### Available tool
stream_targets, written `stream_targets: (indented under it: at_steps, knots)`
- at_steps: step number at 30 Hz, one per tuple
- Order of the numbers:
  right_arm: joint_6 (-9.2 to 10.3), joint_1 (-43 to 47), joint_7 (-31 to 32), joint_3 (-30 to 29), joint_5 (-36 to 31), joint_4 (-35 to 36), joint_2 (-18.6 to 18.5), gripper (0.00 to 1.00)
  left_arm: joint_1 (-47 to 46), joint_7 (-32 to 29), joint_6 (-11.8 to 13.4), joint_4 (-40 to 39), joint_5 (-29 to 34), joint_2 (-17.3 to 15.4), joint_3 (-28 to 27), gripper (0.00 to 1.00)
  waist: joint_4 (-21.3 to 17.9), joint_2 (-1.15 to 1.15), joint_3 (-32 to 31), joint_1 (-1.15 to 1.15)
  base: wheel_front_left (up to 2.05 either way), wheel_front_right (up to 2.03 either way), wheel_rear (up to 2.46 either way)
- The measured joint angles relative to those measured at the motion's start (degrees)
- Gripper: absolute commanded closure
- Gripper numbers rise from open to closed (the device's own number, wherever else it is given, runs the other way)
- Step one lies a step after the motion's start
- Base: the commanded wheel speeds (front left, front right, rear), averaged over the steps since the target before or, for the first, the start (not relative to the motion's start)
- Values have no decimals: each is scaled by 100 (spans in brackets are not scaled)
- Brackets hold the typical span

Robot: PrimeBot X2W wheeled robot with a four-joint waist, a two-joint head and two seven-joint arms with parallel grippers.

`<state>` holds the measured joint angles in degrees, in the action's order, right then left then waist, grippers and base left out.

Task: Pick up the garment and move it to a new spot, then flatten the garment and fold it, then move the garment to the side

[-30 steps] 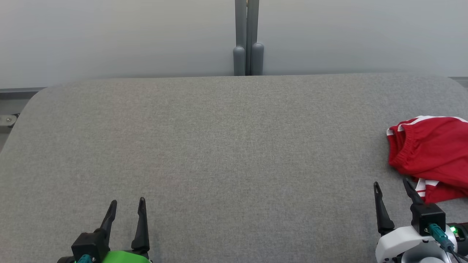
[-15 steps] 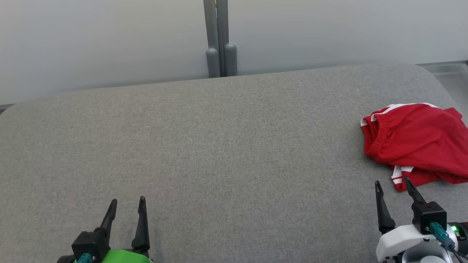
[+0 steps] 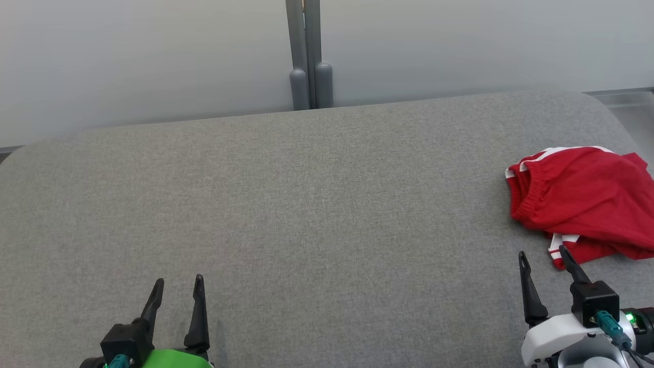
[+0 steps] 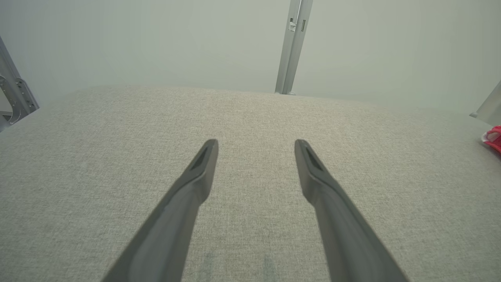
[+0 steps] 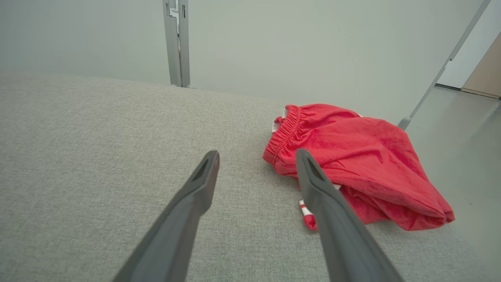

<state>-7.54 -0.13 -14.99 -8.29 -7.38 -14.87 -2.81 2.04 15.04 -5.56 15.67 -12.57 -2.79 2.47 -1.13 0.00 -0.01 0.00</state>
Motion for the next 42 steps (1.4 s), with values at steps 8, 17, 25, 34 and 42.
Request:
stream_targets:
  at_steps: [8,17,25,34,42]
  knots:
    - [0,7,0,10,-51,24,-1,0,-1,0,1,16,-2,0,-3,0,27,0,-2,0,0,0,0]
    - [1,44,0,34,-93,12,-1,0,30,0,11,26,-40,0,9,0,29,0,-61,0,0,0,0]
    - [1,60,0,36,-93,13,-1,0,18,0,10,22,-37,0,1,0,46,0,-37,0,0,0,0]
    - [0,66,0,51,-102,-3,-1,0,19,0,9,53,-38,0,16,0,72,0,-78,0,0,0,0]
    - [1,79,0,51,-102,-2,-1,0,19,0,9,49,-36,0,0,0,98,0,-72,0,0,0,0]
